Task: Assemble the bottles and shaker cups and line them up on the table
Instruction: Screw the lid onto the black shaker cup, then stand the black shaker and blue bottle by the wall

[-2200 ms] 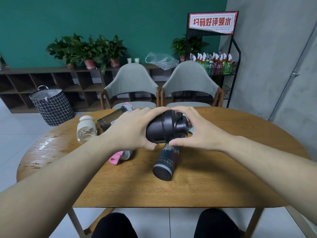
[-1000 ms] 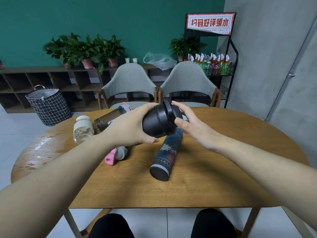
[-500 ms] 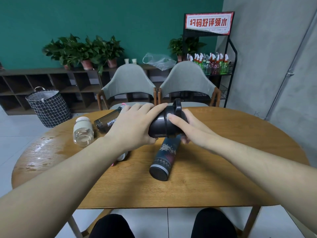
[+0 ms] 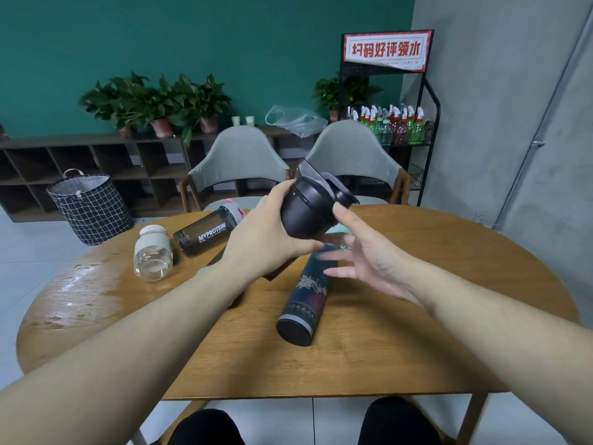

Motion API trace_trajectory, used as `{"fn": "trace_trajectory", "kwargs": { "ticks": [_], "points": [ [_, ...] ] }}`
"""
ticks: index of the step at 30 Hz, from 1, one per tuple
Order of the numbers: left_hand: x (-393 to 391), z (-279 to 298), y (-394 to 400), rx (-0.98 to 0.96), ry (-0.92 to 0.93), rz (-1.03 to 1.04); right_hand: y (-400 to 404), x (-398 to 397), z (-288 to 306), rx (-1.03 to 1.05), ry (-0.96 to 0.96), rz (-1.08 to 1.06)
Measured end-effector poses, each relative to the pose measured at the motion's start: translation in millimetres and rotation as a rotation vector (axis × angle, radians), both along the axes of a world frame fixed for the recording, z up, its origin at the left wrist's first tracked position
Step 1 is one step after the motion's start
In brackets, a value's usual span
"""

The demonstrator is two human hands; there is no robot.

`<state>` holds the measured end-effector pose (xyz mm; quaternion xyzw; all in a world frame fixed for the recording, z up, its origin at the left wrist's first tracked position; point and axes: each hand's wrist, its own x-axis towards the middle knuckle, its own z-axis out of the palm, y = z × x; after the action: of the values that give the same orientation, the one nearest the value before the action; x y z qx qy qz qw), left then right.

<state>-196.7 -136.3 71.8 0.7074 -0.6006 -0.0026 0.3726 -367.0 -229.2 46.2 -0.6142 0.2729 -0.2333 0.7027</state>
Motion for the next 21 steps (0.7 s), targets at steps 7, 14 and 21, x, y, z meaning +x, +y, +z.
{"fn": "trace_trajectory", "kwargs": {
  "ticks": [7, 14, 21],
  "points": [
    [-32, -11, -22, -0.011, 0.342, -0.131, 12, 16, -1, -0.006, -0.166, -0.195],
    [-26, -7, -30, 0.116, 0.470, -0.300, -7, -9, -4, 0.001, -0.123, -0.283],
    [17, -26, -44, 0.357, -0.291, -0.287, -42, -47, -19, -0.079, 0.020, -0.384]
  ]
}}
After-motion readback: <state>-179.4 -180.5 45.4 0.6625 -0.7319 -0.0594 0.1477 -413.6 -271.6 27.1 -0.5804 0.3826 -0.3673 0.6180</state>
